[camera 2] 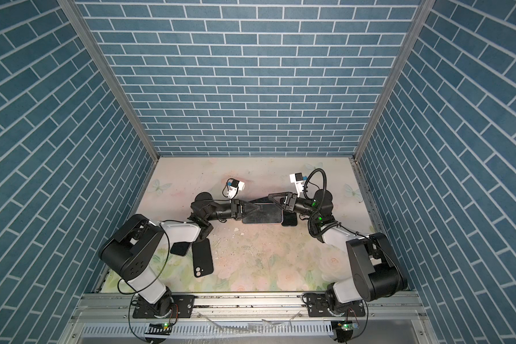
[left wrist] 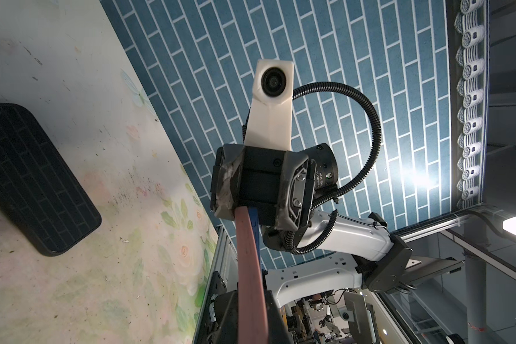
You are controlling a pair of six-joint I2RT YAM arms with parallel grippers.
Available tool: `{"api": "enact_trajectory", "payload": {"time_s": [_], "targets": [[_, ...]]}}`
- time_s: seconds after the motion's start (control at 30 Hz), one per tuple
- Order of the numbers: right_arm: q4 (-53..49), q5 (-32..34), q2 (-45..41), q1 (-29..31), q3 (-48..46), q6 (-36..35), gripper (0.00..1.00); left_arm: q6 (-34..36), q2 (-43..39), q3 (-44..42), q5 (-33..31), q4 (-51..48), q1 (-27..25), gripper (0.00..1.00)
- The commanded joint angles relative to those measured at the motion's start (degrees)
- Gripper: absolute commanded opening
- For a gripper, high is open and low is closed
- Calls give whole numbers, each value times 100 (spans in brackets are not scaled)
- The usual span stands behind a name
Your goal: Put the phone into the phone case
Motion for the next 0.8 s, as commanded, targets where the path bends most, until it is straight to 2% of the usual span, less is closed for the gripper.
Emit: {"api": "enact_trajectory", "payload": {"time_s": [0.0, 0.2, 0.53, 0.67, 0.77], "targets": [[97, -3, -82, -17, -204, 5, 38, 265, -166, 147, -129, 89, 6, 0], [9, -4, -266, -13, -344, 1, 35, 396, -202, 196, -187, -64, 5, 0], [186, 24, -184, -13, -324, -3, 0, 378, -180, 157, -142, -96, -7, 0], [332, -33, -78, -15, -331, -8, 2, 369, -206, 162, -136, -91, -12, 0], [380, -137, -60, -32, -296, 7, 27, 362, -229, 173, -129, -101, -7, 0]]}}
